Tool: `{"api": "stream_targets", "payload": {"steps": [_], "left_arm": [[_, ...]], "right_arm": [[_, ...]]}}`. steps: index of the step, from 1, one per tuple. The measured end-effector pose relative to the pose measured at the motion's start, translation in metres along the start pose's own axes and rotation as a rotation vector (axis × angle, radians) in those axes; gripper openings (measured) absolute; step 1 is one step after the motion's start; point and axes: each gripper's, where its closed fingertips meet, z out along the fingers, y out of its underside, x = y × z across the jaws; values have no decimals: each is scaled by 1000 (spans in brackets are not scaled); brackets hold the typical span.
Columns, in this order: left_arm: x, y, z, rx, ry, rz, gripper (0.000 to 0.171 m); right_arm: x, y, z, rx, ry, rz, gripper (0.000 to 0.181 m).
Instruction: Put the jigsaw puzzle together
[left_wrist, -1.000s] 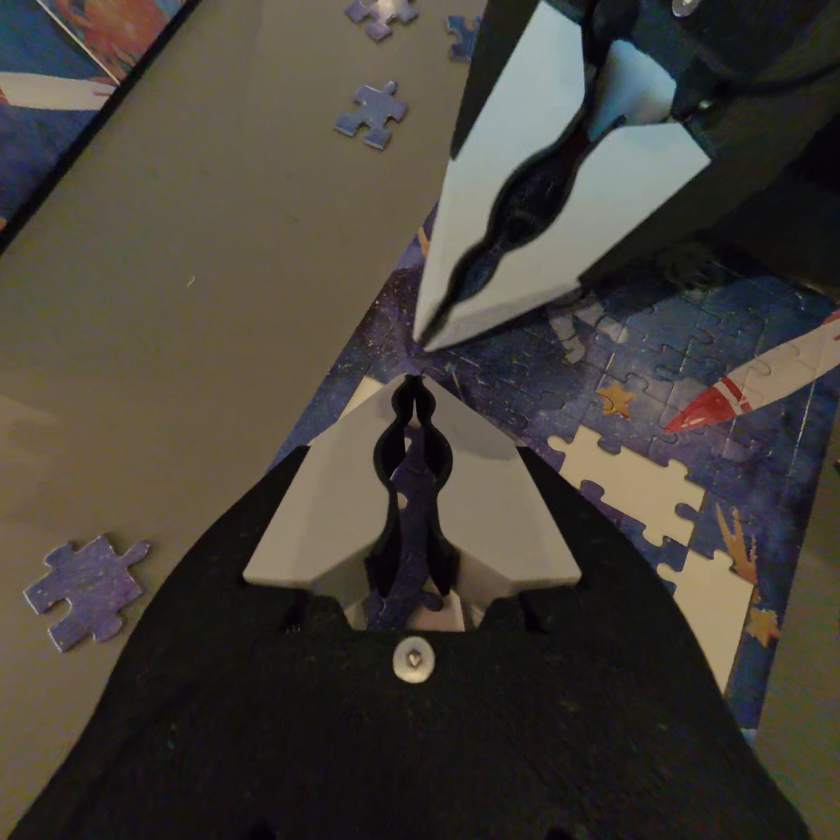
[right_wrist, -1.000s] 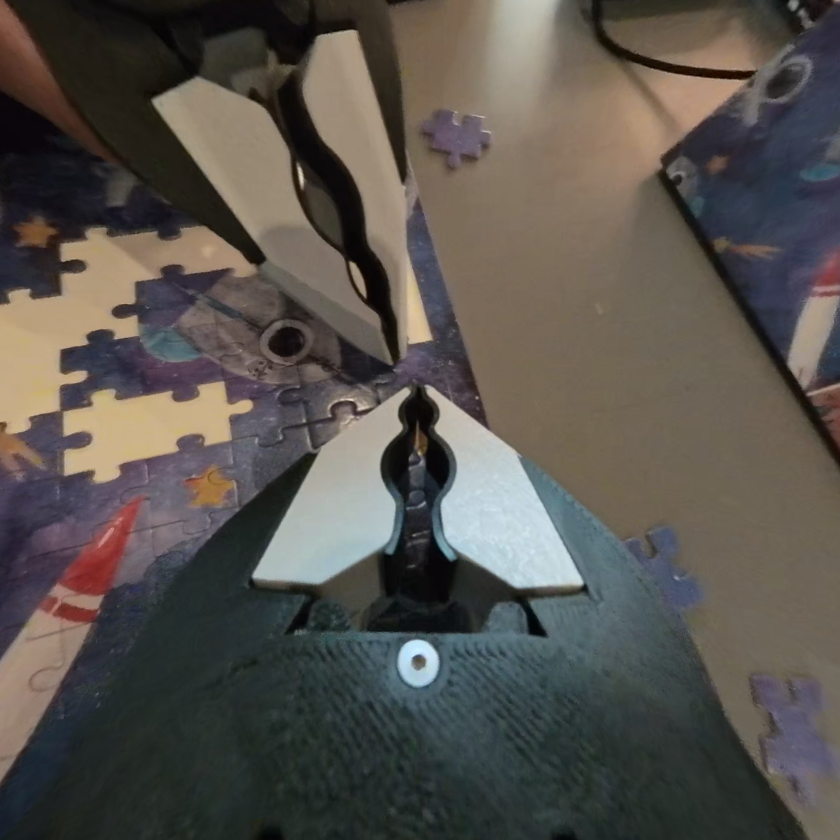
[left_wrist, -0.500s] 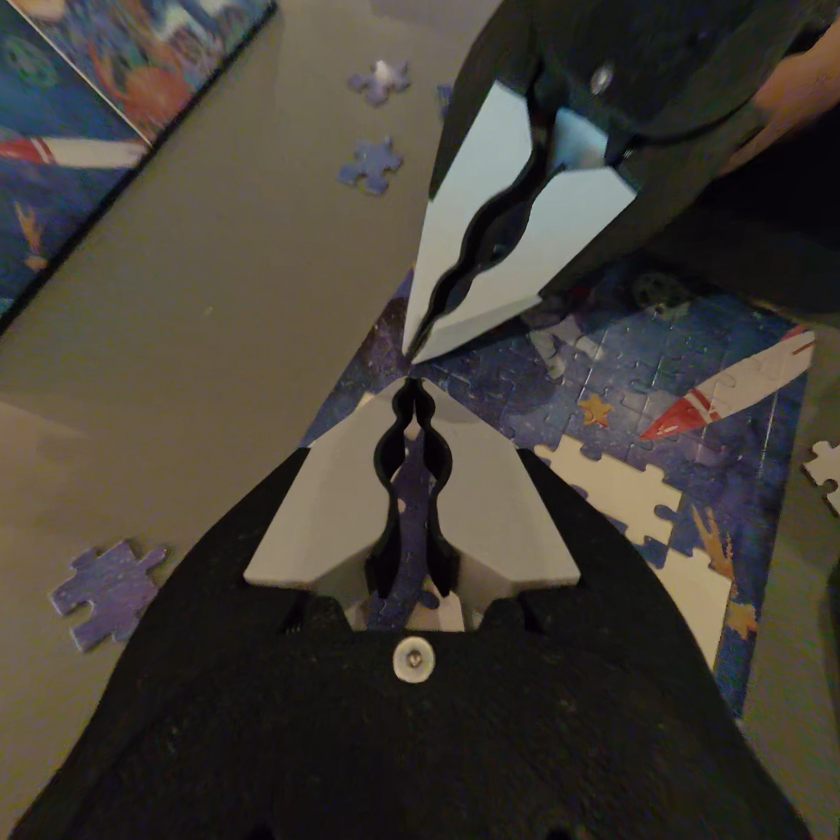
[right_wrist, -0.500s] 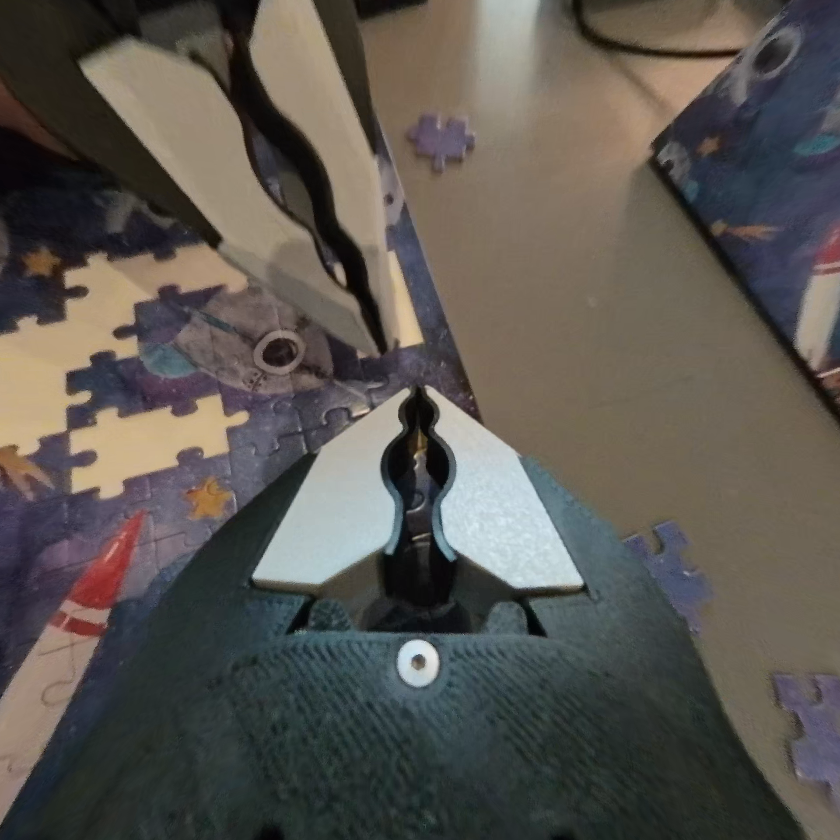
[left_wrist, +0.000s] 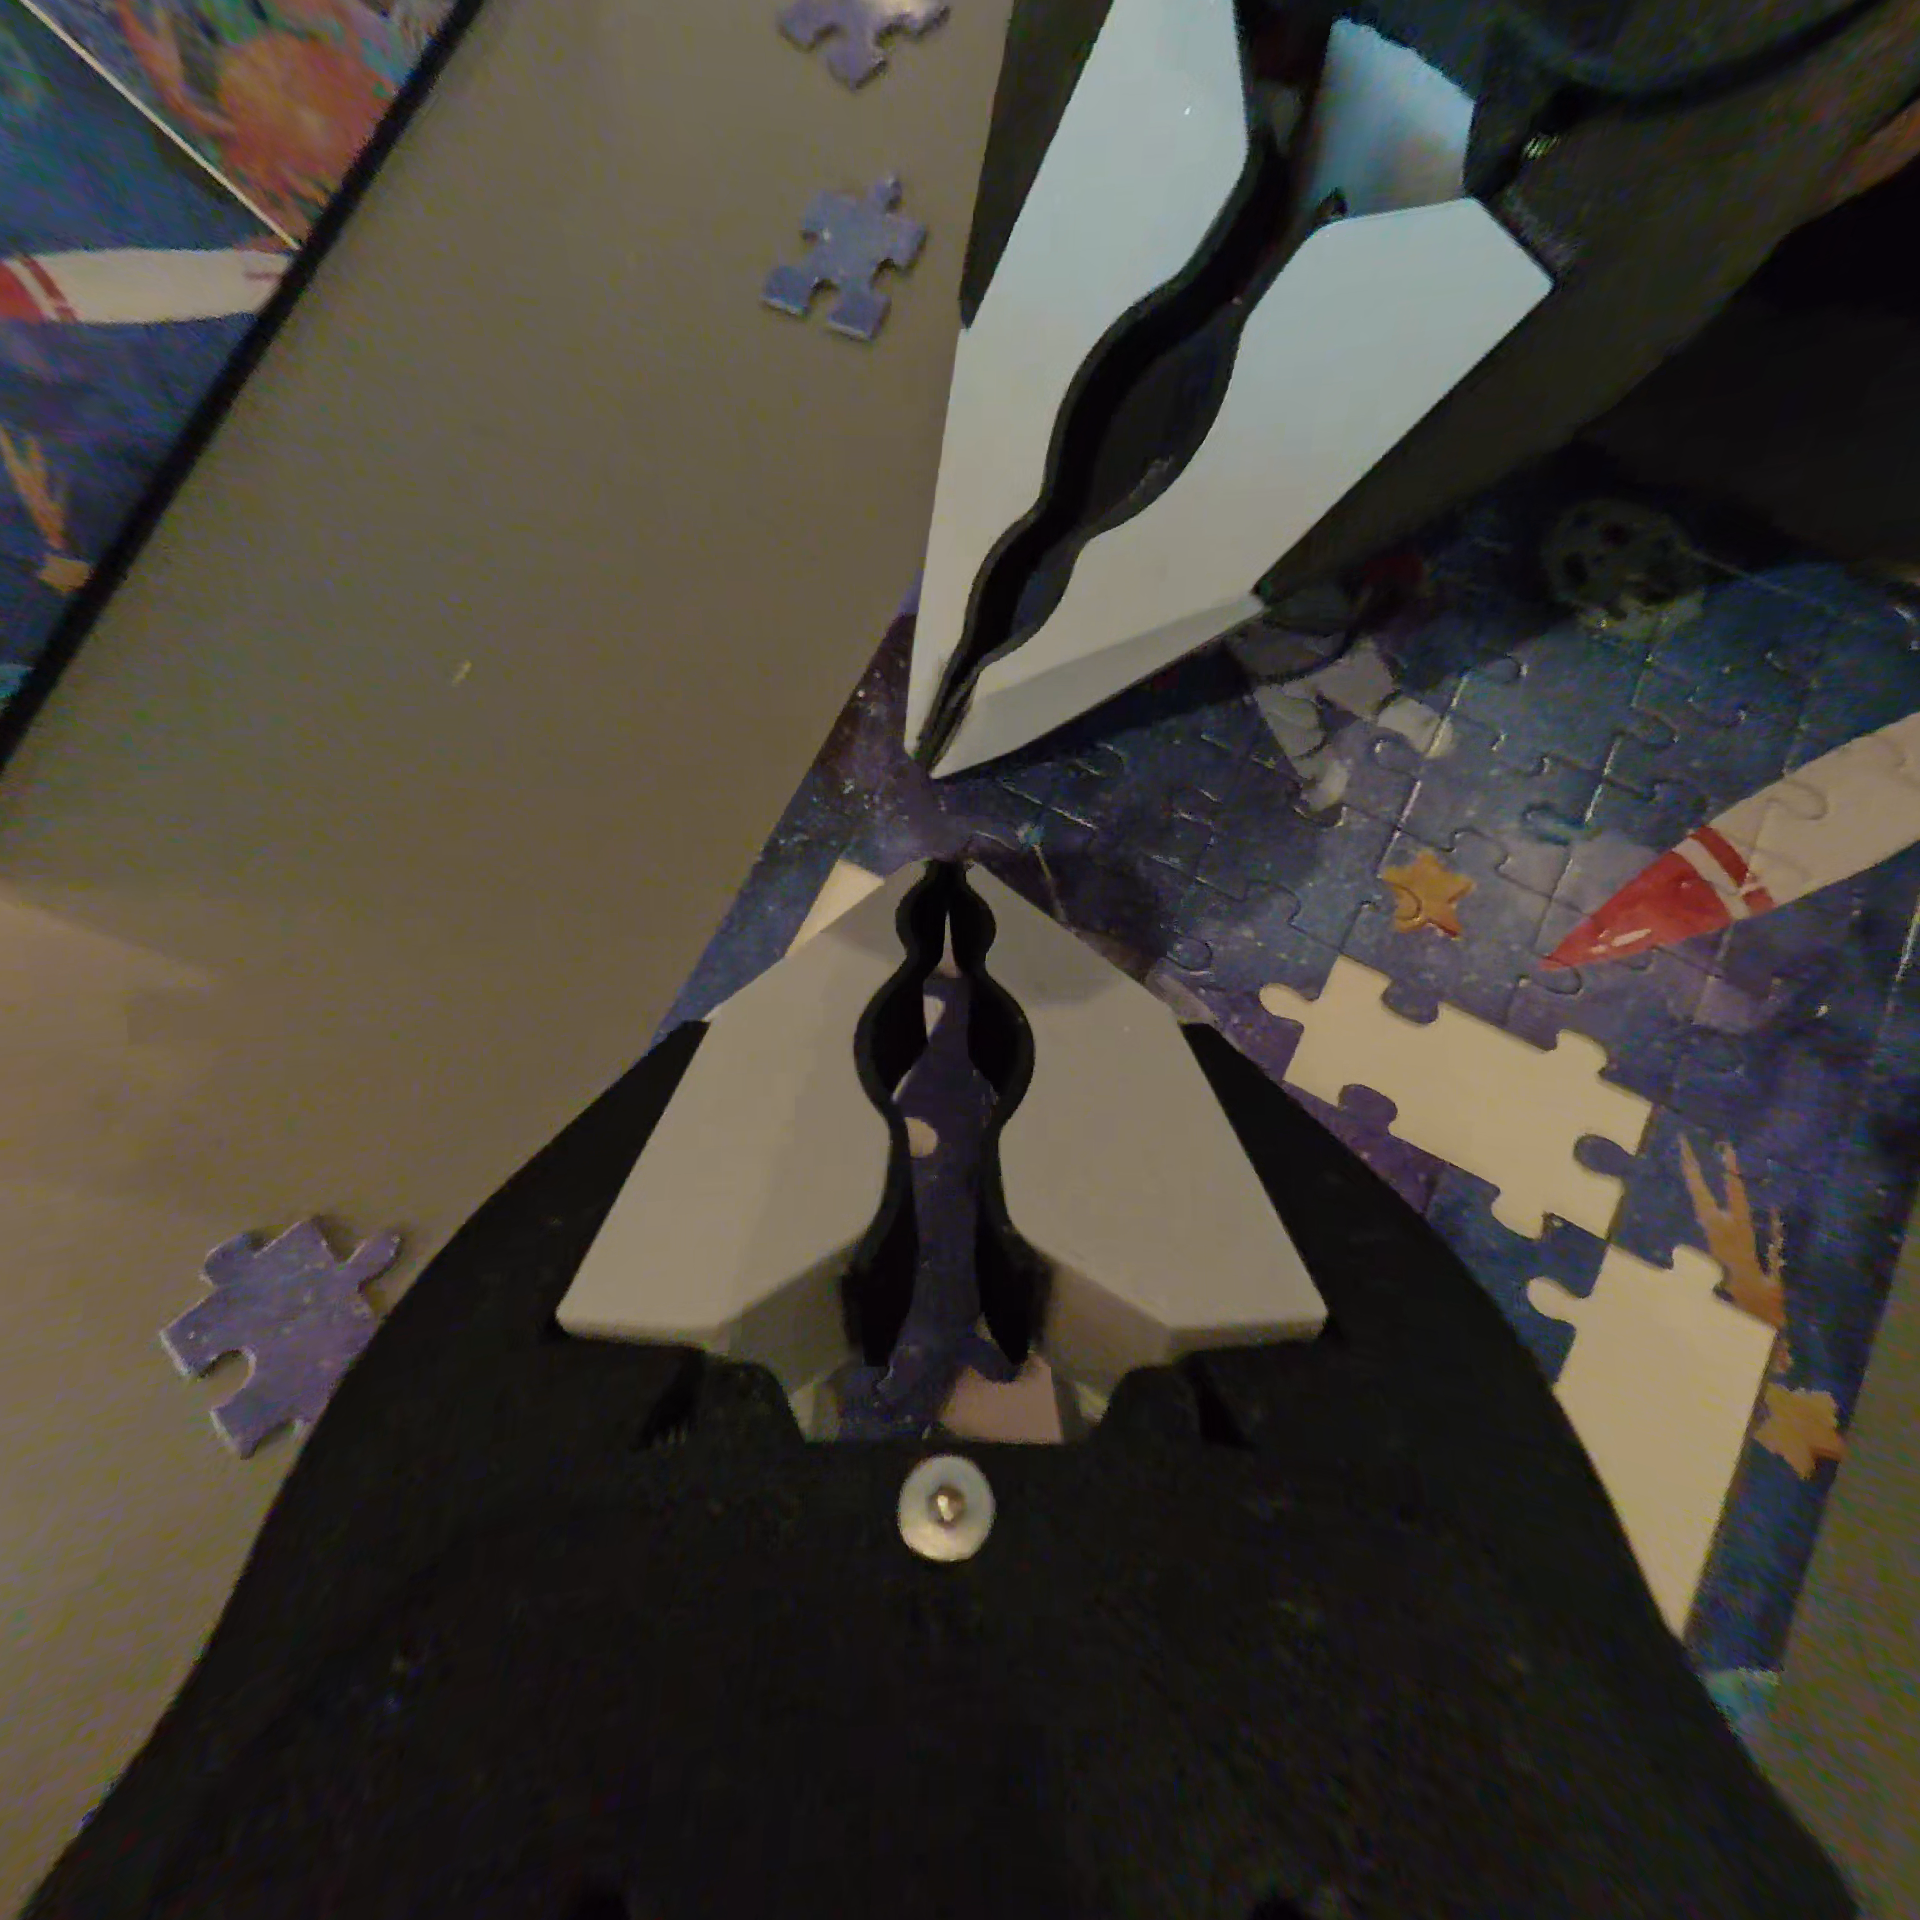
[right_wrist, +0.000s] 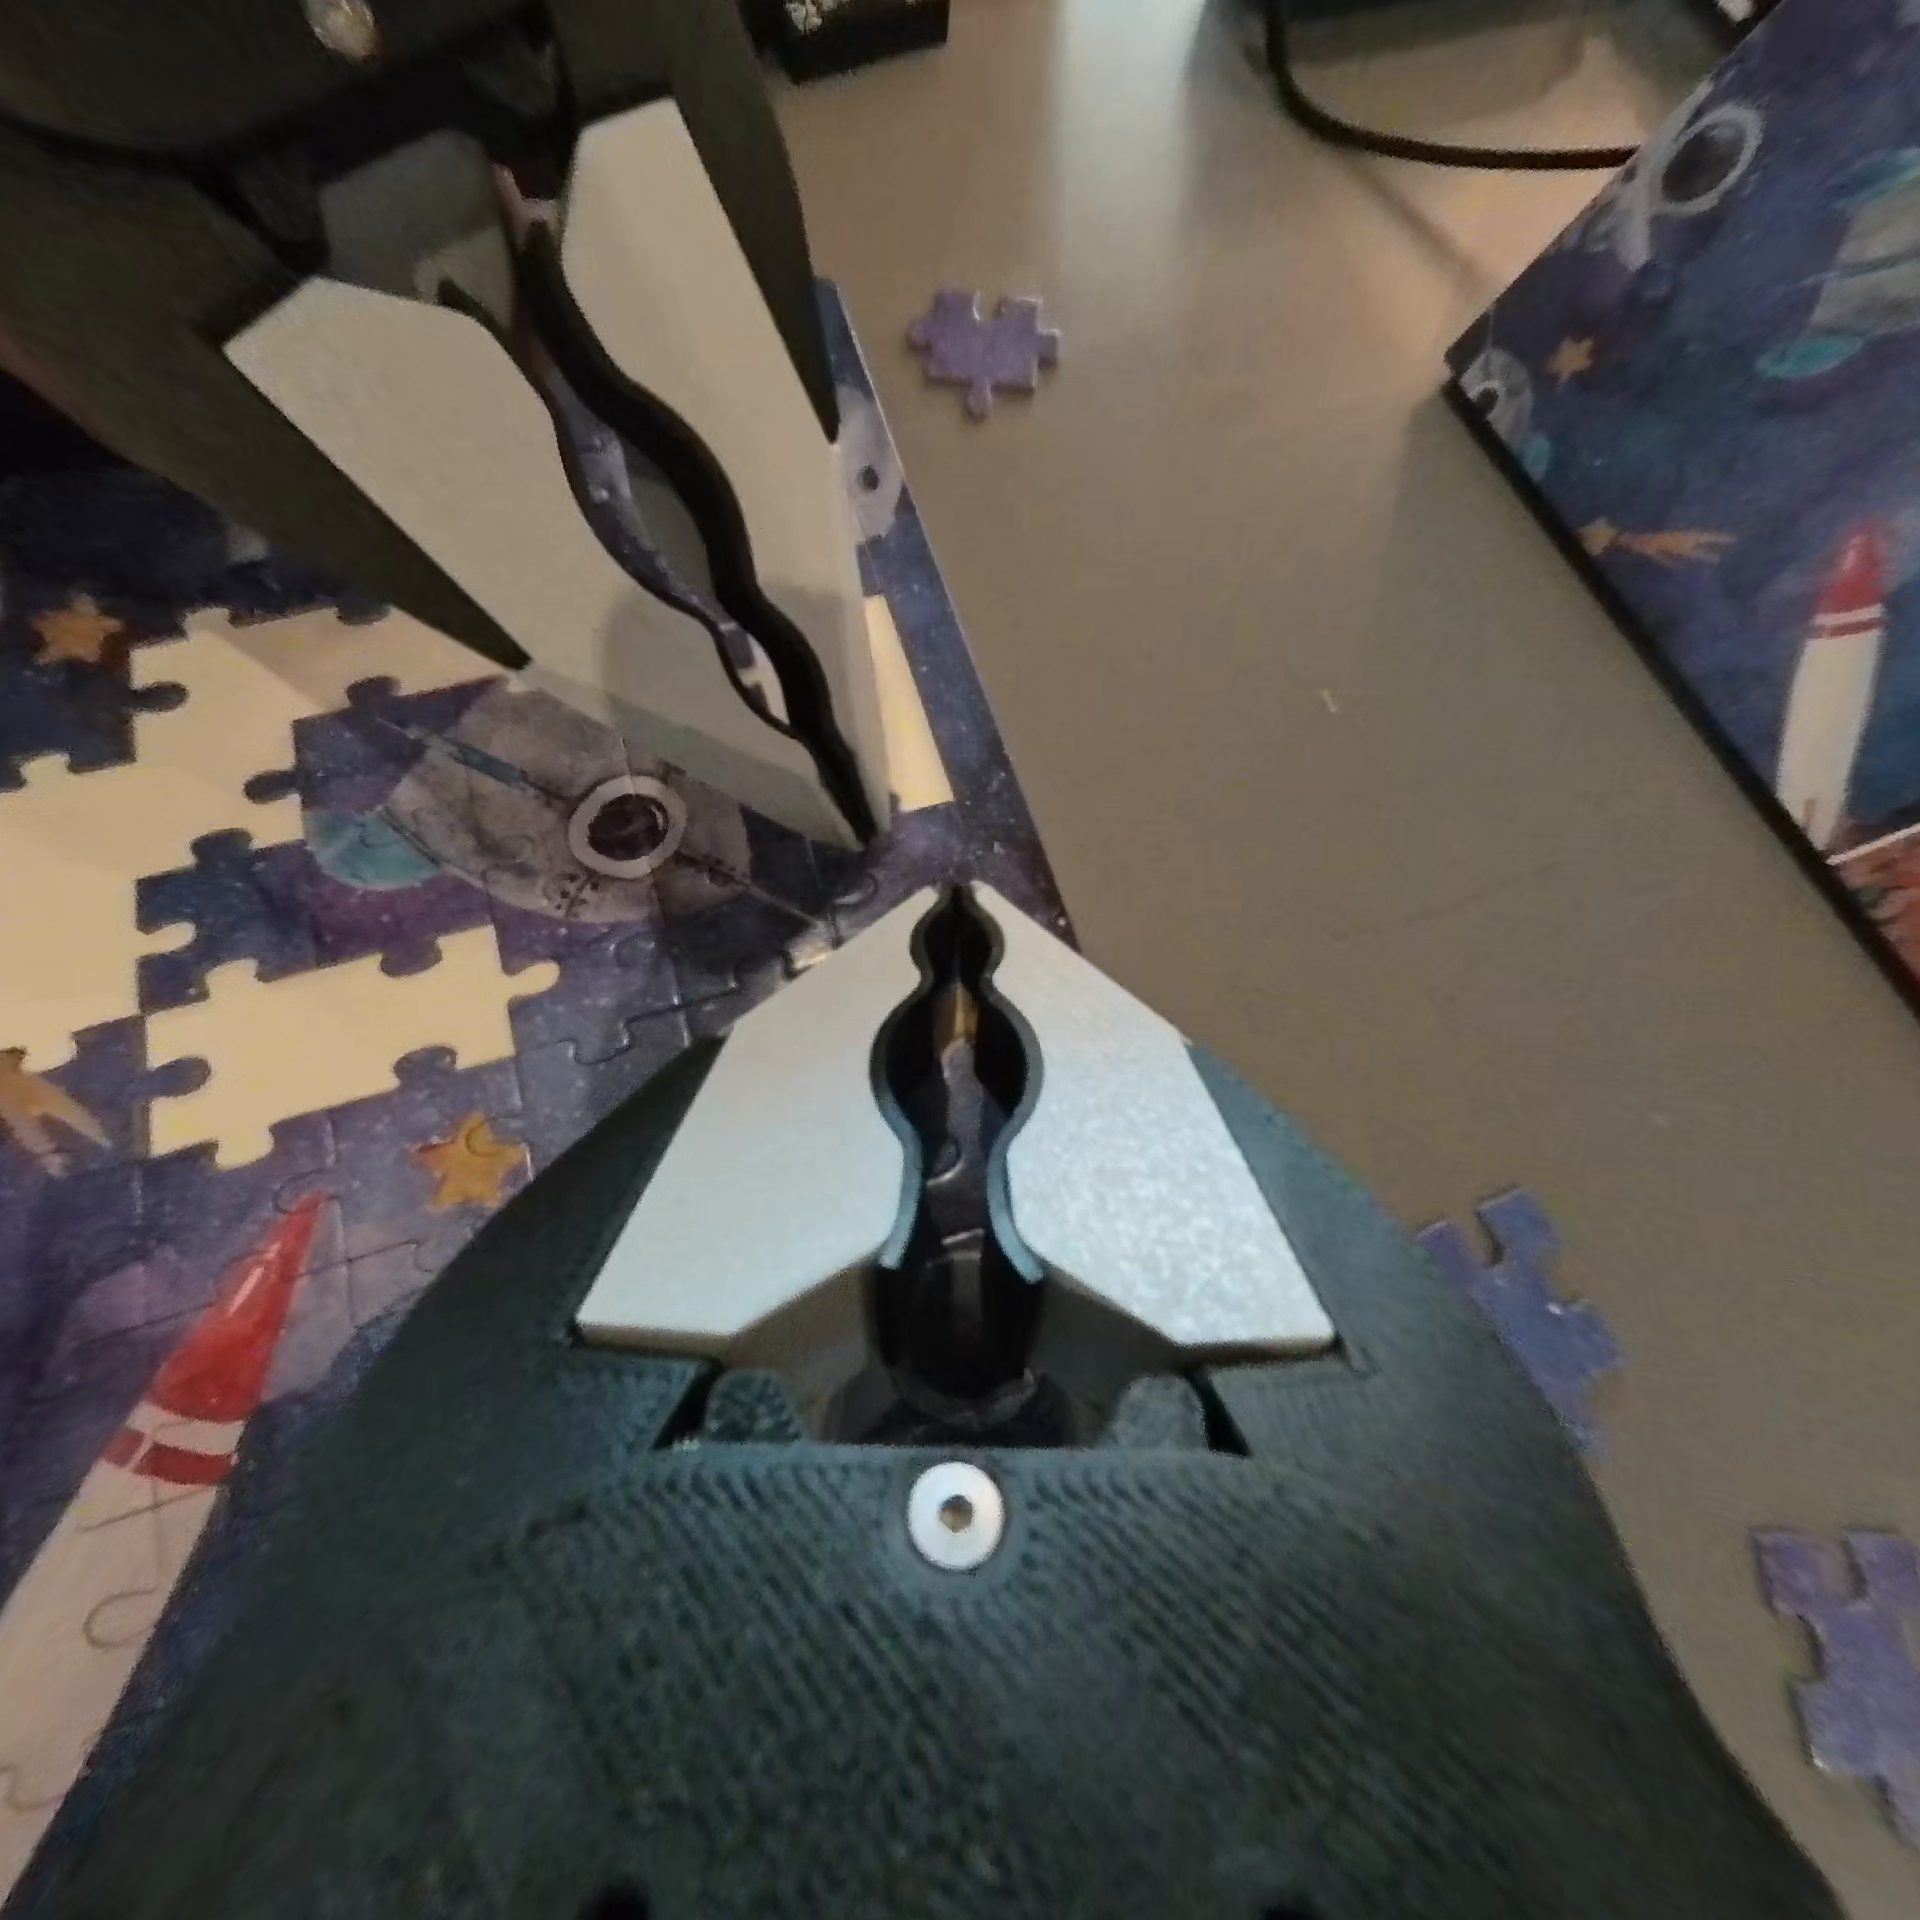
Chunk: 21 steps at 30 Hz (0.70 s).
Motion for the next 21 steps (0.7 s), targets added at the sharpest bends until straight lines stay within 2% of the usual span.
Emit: {"api": "stream_targets", "payload": {"steps": [2,5,9,13,15,17,19,21], "left_arm": [[0,-2,-1,11,-1,3,0],[3,0,0,0,25,-12,0],[4,2,2,-9,29,-11,0],[0,-2,-1,9,-8,6,0],[4,1,1,-5,22,-3,0],[6,0,1,-7,34,-5,0],[-3,-6,-4,29,-40,29,0],[-10,-21,-15,120,-96,36,0]], "right_arm": [[-2,-6,-2,35,-23,26,0],[-2,3,0,-12,-24,13,0],[-7,-5,-2,25,-50,27,0],[-4,0,-1,-7,-25,-3,0],[-8,-4,-3,21,-58,28,0],[-4,3,-1,-21,-34,10,0],[-1,5,-2,-37,-5,-22,0],[3,-5,-7,22,12,9,0]]}}
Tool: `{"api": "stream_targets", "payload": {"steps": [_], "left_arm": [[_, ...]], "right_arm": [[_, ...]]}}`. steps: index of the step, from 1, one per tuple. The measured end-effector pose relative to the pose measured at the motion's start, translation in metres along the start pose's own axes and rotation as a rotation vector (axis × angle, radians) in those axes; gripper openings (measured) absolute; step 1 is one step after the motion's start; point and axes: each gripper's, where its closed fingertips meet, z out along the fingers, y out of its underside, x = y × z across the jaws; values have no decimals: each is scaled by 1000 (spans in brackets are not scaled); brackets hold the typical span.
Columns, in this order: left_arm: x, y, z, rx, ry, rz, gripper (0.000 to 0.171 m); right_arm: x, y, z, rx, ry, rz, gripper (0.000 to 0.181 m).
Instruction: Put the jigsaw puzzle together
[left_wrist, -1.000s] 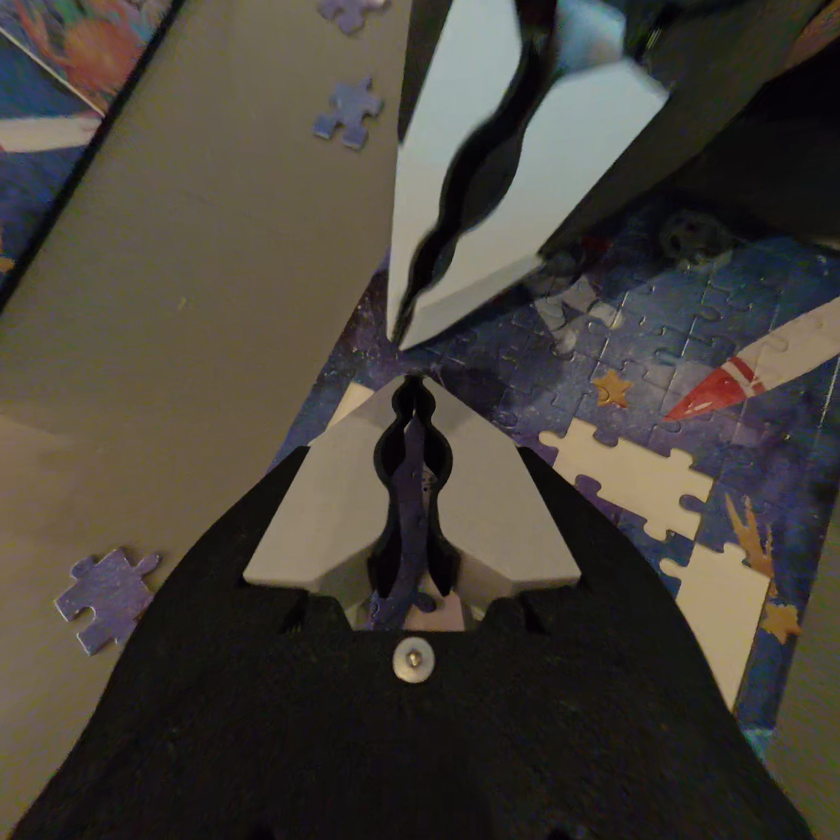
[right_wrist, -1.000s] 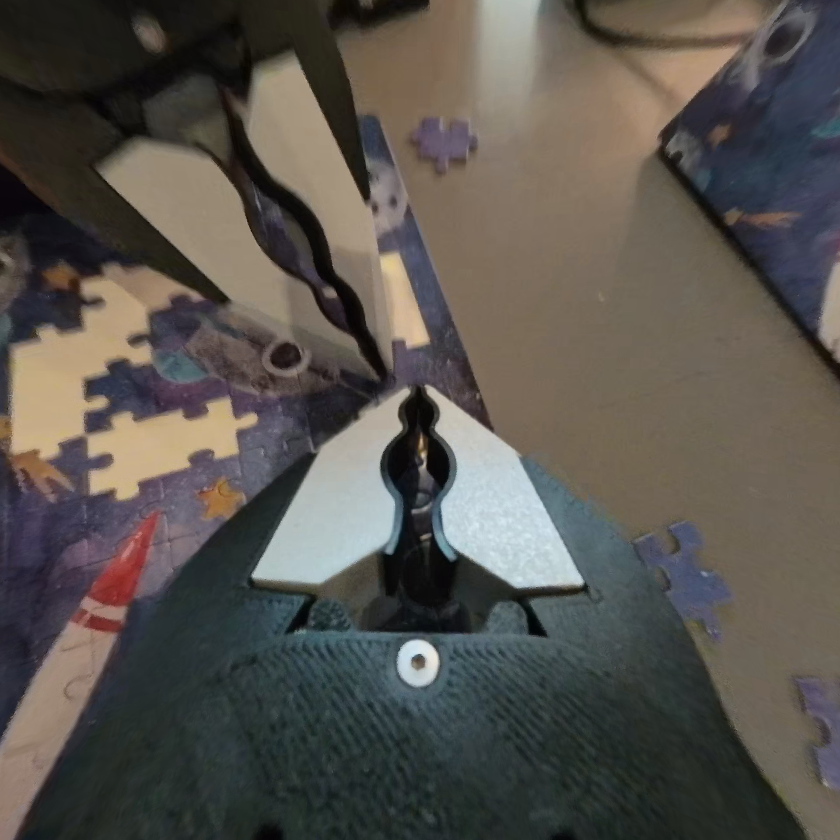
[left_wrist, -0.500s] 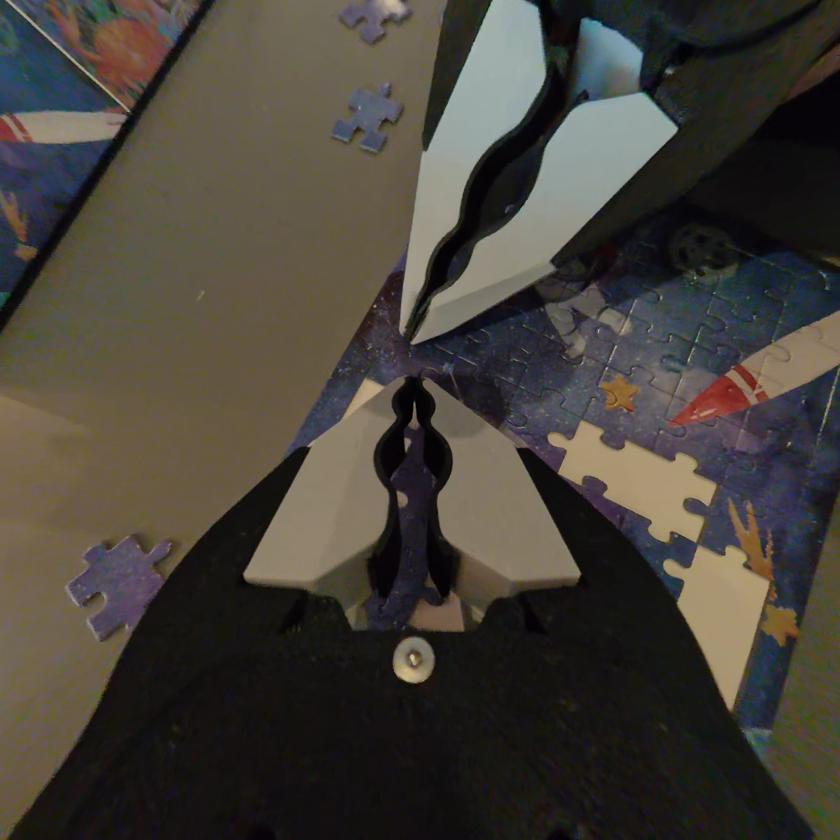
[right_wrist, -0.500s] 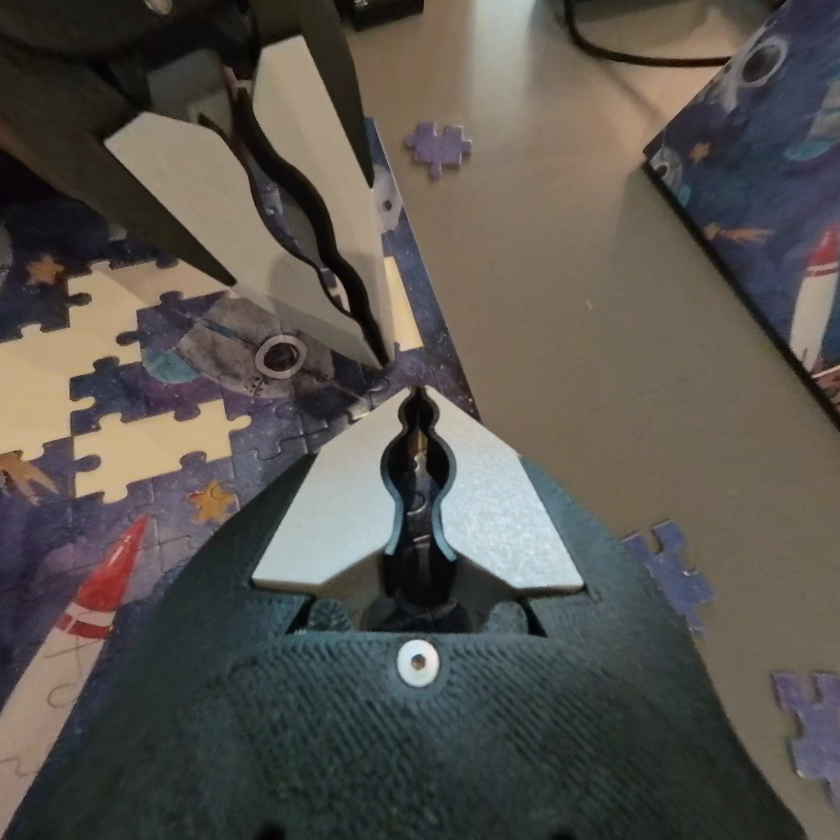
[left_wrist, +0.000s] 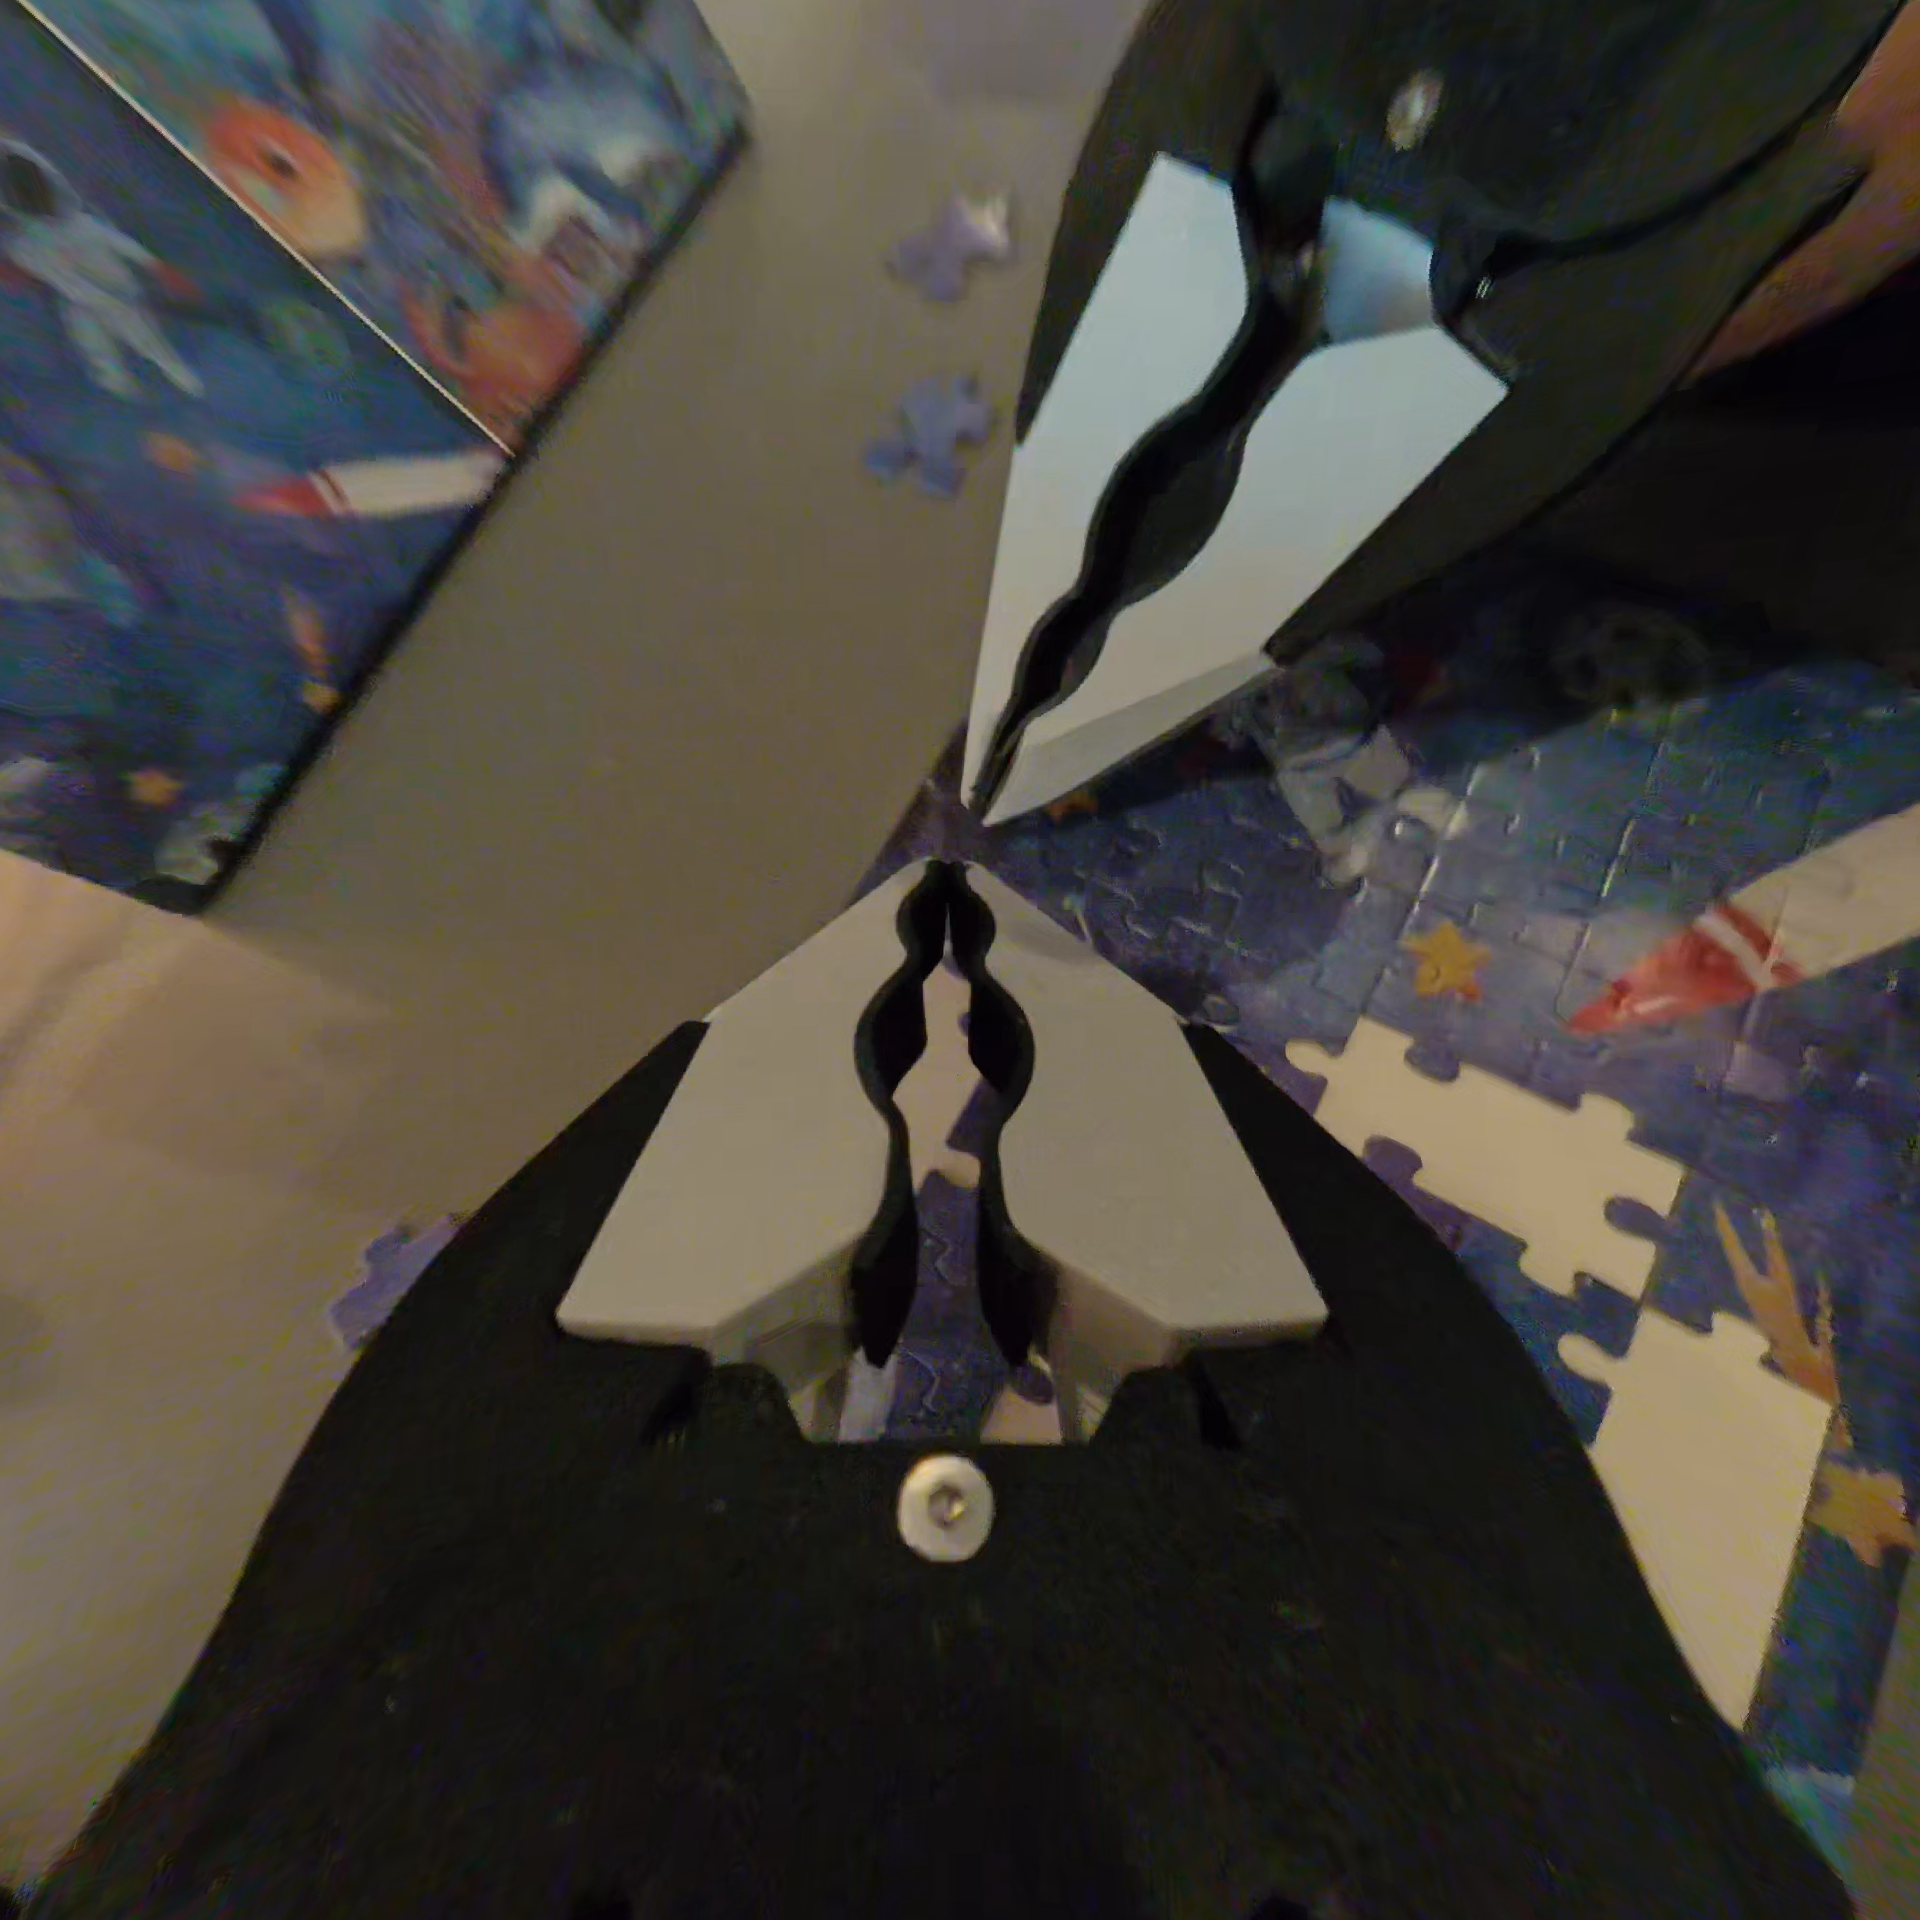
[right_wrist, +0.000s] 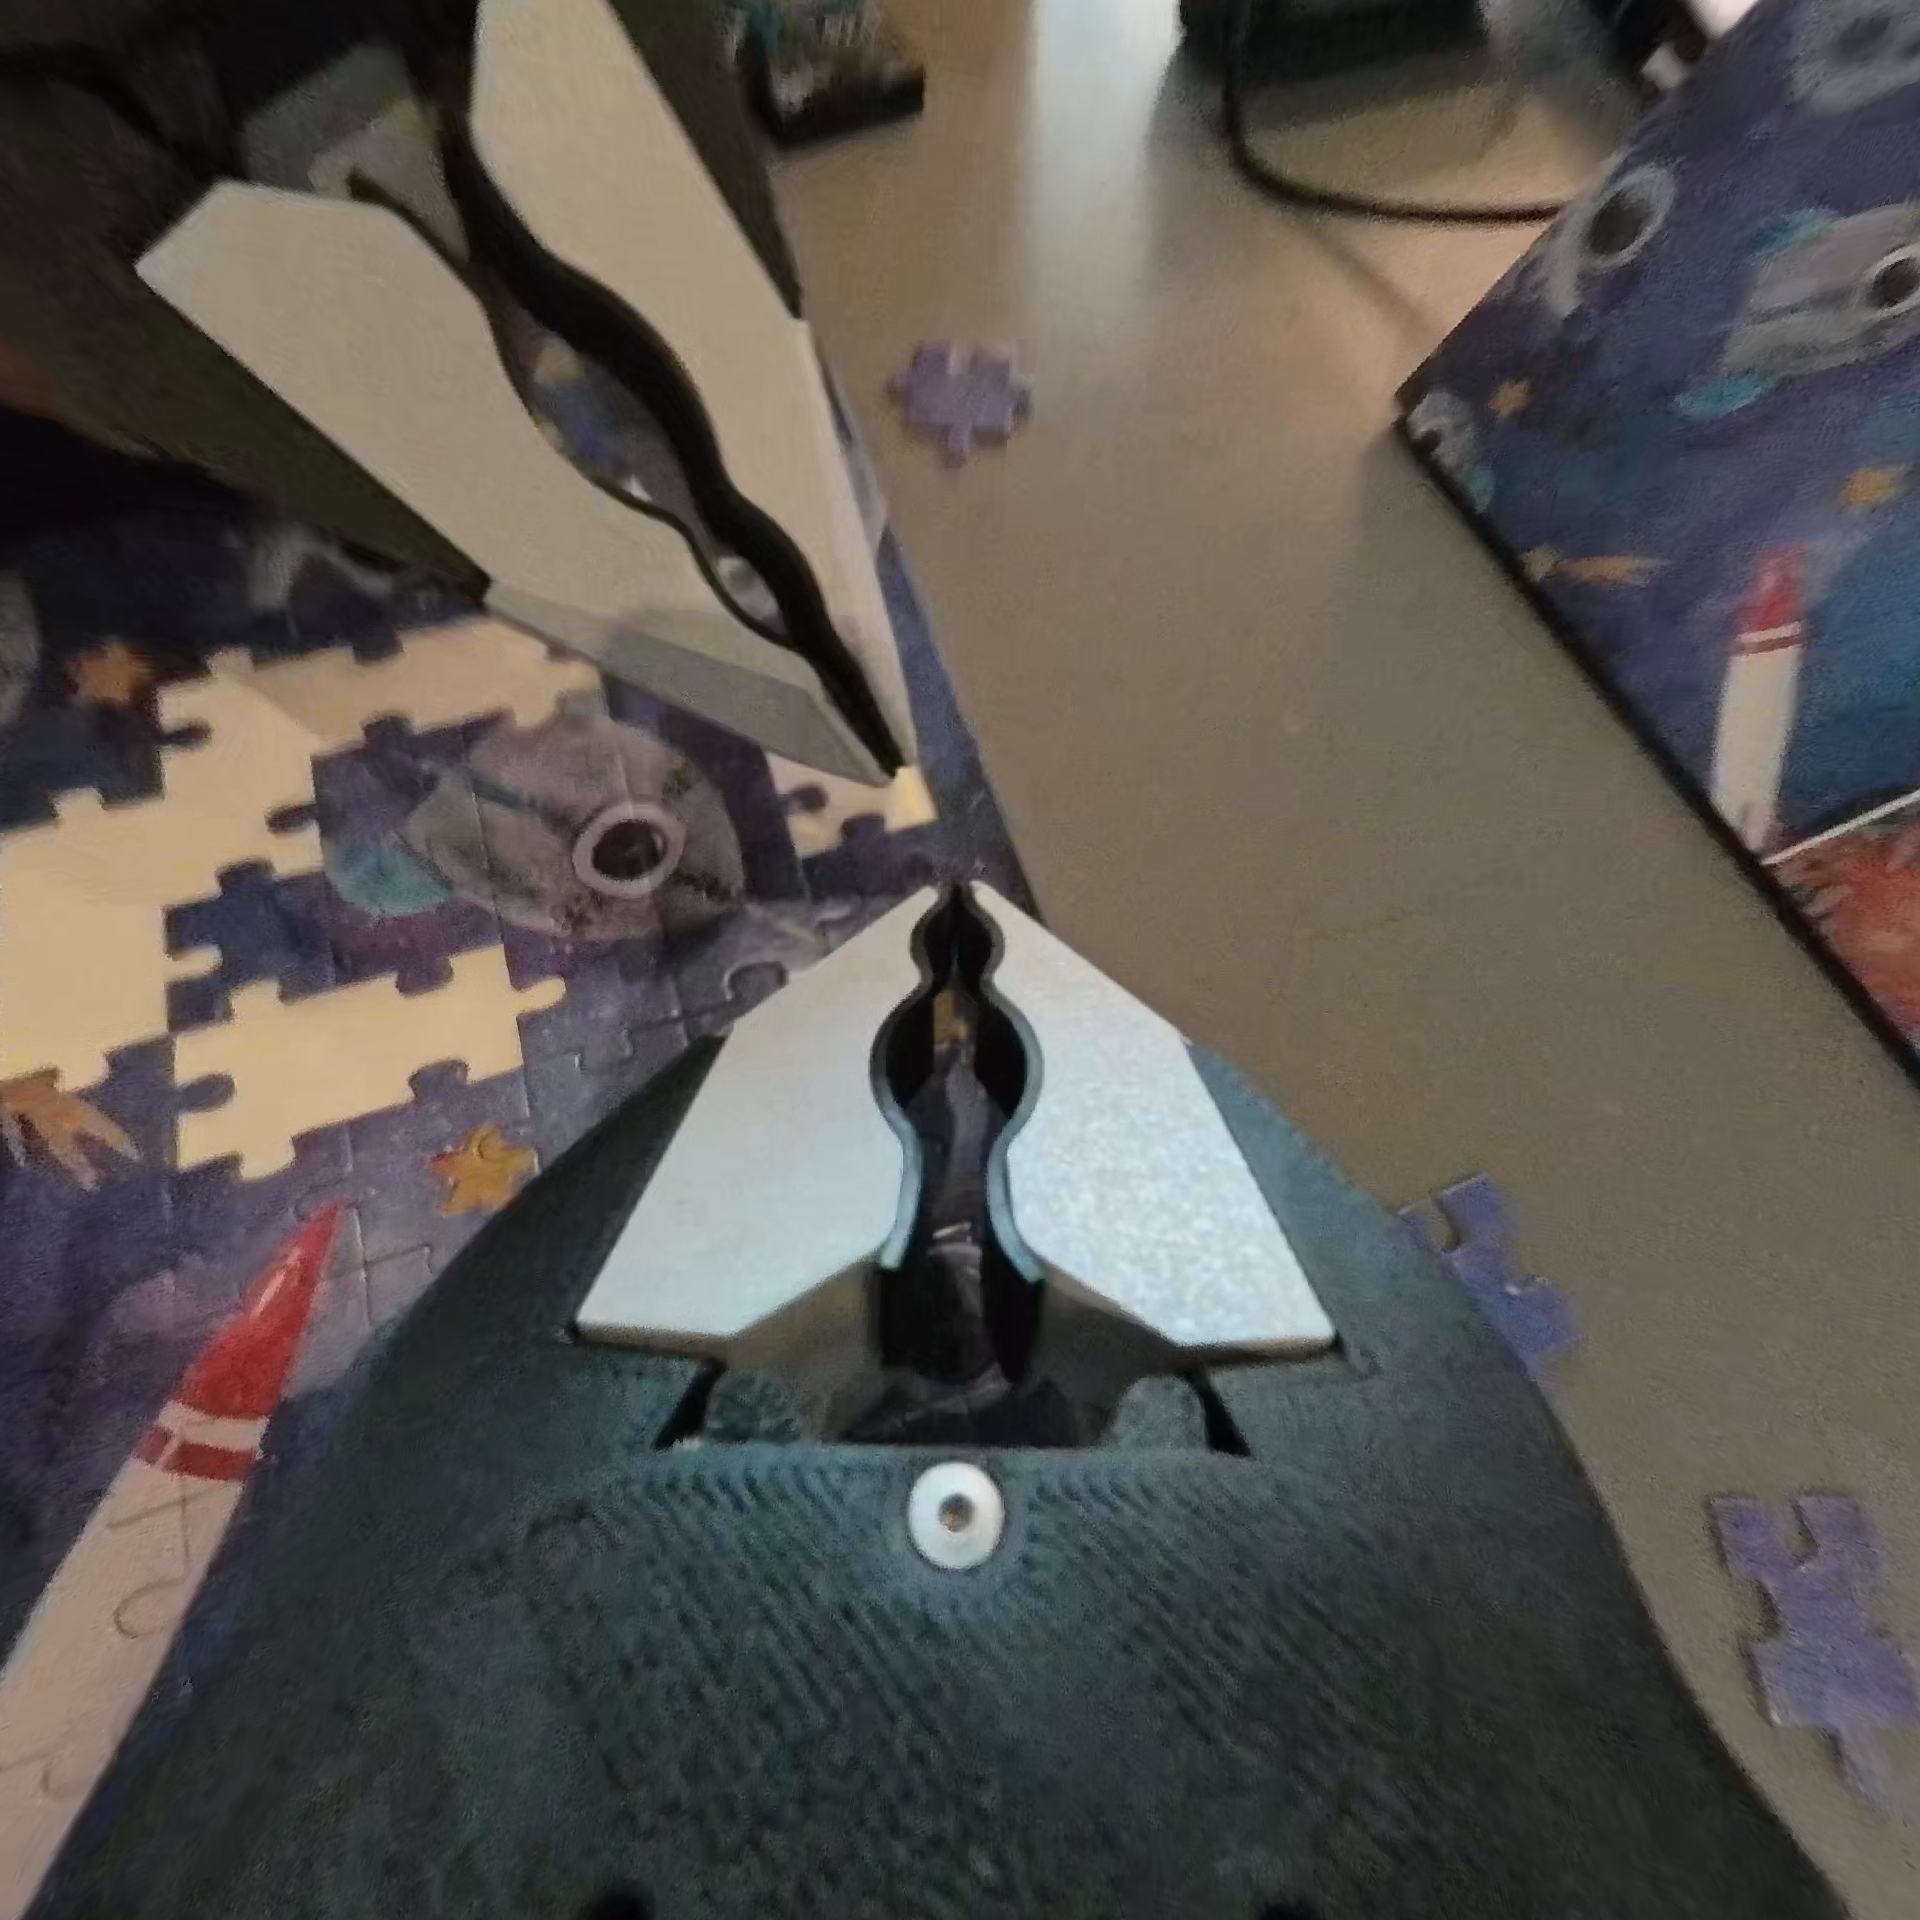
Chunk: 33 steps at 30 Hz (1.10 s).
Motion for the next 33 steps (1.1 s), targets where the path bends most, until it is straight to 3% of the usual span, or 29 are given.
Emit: {"api": "stream_targets", "payload": {"steps": [3,8,11,15,18,22,33], "left_arm": [[-9,-11,-10,91,-8,-59,0],[9,5,3,-7,128,-95,0],[16,21,15,-112,117,-40,0],[10,11,9,-58,80,-38,0],[20,22,14,-112,167,-87,0],[11,16,11,-80,89,-45,0],[16,20,12,-108,133,-69,0]], "right_arm": [[11,-10,-9,69,23,49,0],[2,-4,-3,32,-11,-2,0],[-12,4,3,-14,-64,-39,0],[-16,5,5,-22,-81,-39,0],[-16,6,6,-29,-79,-38,0],[-17,4,5,-23,-82,-44,0],[-16,8,6,-43,-76,-47,0]]}}
